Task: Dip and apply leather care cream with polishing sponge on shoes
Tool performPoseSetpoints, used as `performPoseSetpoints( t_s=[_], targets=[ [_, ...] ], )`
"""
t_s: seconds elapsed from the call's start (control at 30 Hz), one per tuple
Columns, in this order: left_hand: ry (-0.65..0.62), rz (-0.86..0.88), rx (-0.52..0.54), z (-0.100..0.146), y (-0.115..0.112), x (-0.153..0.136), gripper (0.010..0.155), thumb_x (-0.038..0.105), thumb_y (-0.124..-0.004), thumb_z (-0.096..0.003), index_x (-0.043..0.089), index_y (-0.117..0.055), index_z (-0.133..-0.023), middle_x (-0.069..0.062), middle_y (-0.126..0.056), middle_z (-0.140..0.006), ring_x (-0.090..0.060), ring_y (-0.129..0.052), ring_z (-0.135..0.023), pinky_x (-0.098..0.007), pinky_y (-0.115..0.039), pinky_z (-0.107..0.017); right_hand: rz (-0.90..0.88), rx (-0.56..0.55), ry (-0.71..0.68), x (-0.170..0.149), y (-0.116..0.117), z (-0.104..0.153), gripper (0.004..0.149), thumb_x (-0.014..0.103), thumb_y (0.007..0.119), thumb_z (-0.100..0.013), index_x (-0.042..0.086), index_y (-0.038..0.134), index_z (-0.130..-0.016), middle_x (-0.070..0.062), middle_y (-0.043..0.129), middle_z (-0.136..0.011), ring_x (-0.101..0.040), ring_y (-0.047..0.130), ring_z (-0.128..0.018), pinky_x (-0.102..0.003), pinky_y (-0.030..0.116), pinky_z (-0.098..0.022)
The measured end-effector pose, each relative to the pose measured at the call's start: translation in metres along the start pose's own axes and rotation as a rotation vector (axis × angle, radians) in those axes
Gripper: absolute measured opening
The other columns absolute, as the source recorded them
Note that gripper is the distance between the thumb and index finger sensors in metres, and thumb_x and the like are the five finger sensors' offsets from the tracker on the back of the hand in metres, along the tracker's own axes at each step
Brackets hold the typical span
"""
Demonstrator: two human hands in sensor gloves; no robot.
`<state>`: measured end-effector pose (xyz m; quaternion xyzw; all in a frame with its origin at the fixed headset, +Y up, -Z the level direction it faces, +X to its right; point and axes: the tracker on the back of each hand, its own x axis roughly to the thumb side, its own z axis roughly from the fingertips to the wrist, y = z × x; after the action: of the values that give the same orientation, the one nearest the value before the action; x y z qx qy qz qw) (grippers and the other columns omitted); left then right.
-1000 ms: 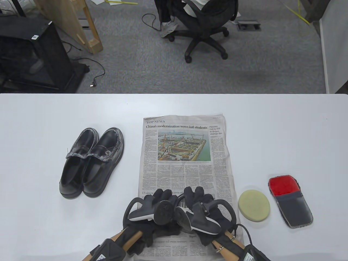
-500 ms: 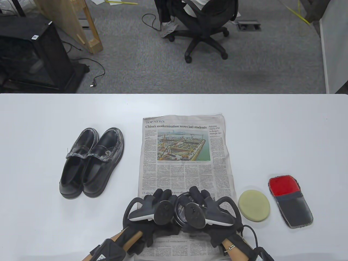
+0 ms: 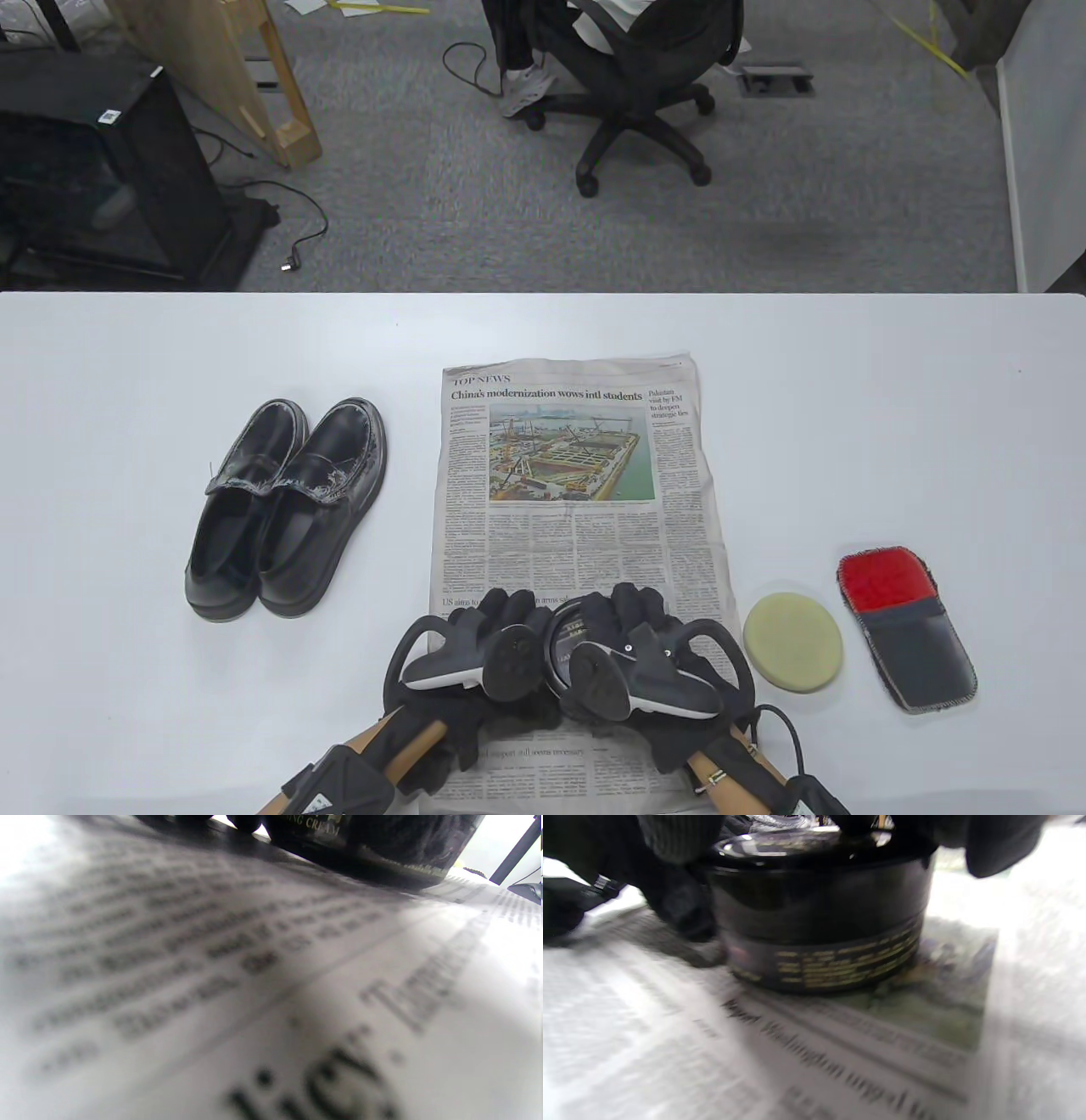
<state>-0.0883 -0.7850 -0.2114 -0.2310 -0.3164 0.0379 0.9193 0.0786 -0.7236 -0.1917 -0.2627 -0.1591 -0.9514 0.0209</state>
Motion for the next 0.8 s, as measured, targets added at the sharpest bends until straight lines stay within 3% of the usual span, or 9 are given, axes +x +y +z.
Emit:
performPoseSetpoints(
  t_s=[0.1,0.23,0.37,0.47,0.53,0.6,0.7,0.8],
  targets=[
    [0.001,0.001,0.002,0.000,0.000,0.000,0.105,0.061,-0.068,-0.0466,-0.001,-0.026,-0.120,-0.035,-0.020,-0.121,-0.060,-0.026,-0.101,-0.078,-0.038,-0.060,0.077,-0.025,0.015,0.001,0.000,-0.001,0.109,0.071,0.066,-0.042,-0.001,0.032,-0.117,-0.035,0.035,-0.118,-0.062,0.061,-0.098,-0.053,0.072,-0.068],
    [0.007,0.003,0.008,0.000,0.000,0.000,0.105,0.060,-0.068,-0.0460,-0.002,-0.026,-0.120,-0.036,-0.020,-0.121,-0.061,-0.026,-0.101,-0.078,-0.038,-0.060,0.190,-0.094,0.087,0.015,0.004,-0.001,0.110,0.076,0.055,-0.044,-0.009,0.040,-0.114,-0.042,0.052,-0.109,-0.058,0.086,-0.076,-0.045,0.085,-0.054],
    [0.010,0.004,0.009,-0.001,0.000,0.000,0.105,0.060,-0.068,-0.0457,-0.001,-0.026,-0.120,-0.035,-0.020,-0.121,-0.060,-0.027,-0.101,-0.078,-0.038,-0.060,0.246,-0.131,0.153,0.023,0.005,-0.002,0.112,0.079,0.046,-0.047,-0.012,0.046,-0.112,-0.045,0.064,-0.100,-0.050,0.097,-0.059,-0.037,0.091,-0.041],
    [0.007,0.005,0.001,-0.001,0.001,0.000,0.105,0.061,-0.068,-0.0466,-0.001,-0.026,-0.120,-0.035,-0.020,-0.121,-0.060,-0.026,-0.101,-0.078,-0.038,-0.060,0.240,-0.099,0.136,0.022,0.004,-0.002,0.111,0.077,0.044,-0.048,-0.014,0.043,-0.113,-0.046,0.060,-0.102,-0.055,0.091,-0.069,-0.044,0.087,-0.048],
    [0.006,0.004,0.002,-0.001,0.001,0.000,0.106,0.062,-0.068,-0.0470,-0.002,-0.026,-0.120,-0.036,-0.020,-0.121,-0.061,-0.026,-0.101,-0.078,-0.038,-0.060,0.174,-0.065,0.080,0.017,0.003,-0.002,0.111,0.074,0.048,-0.048,-0.016,0.039,-0.113,-0.046,0.050,-0.108,-0.065,0.071,-0.089,-0.057,0.076,-0.061],
    [0.005,0.004,0.001,-0.001,0.001,0.000,0.105,0.062,-0.068,-0.0471,-0.001,-0.026,-0.120,-0.035,-0.020,-0.121,-0.060,-0.027,-0.101,-0.078,-0.038,-0.060,0.082,-0.011,0.024,0.011,0.004,-0.002,0.115,0.071,0.056,-0.048,-0.020,0.030,-0.113,-0.047,0.036,-0.112,-0.071,0.052,-0.096,-0.063,0.068,-0.066],
    [0.005,0.004,0.003,-0.001,0.001,0.000,0.105,0.061,-0.068,-0.0470,-0.002,-0.026,-0.120,-0.036,-0.020,-0.121,-0.060,-0.027,-0.101,-0.078,-0.038,-0.060,0.083,-0.019,0.015,0.006,0.005,0.001,0.116,0.071,0.061,-0.045,-0.016,0.028,-0.114,-0.045,0.033,-0.114,-0.068,0.055,-0.097,-0.060,0.068,-0.068],
    [0.009,0.003,0.007,-0.001,0.001,0.000,0.105,0.061,-0.068,-0.0462,-0.001,-0.027,-0.120,-0.036,-0.021,-0.121,-0.061,-0.027,-0.101,-0.078,-0.038,-0.060,0.141,-0.076,0.063,0.011,0.007,-0.002,0.118,0.076,0.056,-0.043,-0.014,0.031,-0.115,-0.044,0.042,-0.111,-0.063,0.070,-0.088,-0.054,0.074,-0.064]
  ],
)
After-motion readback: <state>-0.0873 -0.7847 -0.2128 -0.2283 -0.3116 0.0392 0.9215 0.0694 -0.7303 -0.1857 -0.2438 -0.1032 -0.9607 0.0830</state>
